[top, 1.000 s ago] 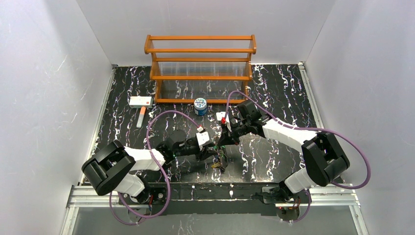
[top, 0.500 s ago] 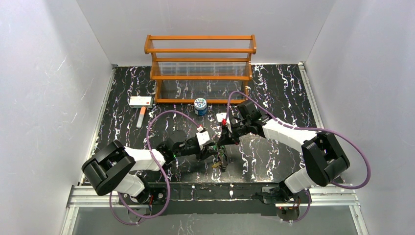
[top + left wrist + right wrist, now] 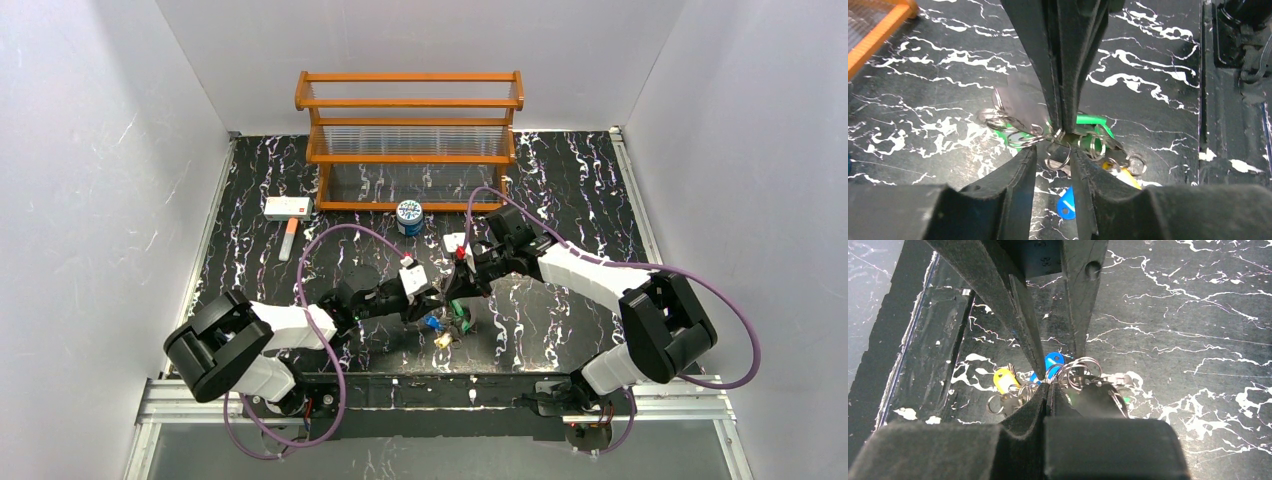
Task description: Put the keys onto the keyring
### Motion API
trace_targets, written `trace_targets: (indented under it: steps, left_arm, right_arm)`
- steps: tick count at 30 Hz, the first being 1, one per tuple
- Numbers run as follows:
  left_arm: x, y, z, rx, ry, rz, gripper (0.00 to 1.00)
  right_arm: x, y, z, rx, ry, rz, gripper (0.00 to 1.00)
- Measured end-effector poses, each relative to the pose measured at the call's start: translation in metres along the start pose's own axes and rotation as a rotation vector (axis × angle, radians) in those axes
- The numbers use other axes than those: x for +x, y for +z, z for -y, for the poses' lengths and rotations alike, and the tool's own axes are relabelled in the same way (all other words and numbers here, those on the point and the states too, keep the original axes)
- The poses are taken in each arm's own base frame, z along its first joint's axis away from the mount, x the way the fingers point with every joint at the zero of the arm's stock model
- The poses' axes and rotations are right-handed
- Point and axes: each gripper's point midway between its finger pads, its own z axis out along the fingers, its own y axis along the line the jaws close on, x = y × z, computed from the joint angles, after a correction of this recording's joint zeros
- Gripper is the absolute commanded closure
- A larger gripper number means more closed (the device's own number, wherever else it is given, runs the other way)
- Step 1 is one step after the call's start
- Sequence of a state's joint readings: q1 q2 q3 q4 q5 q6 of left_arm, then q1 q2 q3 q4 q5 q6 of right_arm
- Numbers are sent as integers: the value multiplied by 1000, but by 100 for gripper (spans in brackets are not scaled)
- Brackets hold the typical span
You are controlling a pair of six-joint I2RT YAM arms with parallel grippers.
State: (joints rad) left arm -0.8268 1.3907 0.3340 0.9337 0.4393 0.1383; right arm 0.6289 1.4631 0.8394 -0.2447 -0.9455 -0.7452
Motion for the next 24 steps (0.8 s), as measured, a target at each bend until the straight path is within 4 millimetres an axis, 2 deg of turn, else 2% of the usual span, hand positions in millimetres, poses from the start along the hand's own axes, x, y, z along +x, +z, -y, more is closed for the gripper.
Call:
trace_targets:
  steps: [5,14,21,24]
  left_arm:
    - [-10,0,-5,-26,14,27,69]
    - [-11,0,-5,-26,20,30,89]
    - [-11,4,-1,11,22,29,85]
    - [-11,6,0,21,23,28,94]
  right_arm:
    - [1,0,-4,-12,13,0,99]
    - [0,0,-4,-14,18,1,99]
    - [0,0,-5,-14,28,2,99]
    - [1,0,-4,-10,40,-1,99]
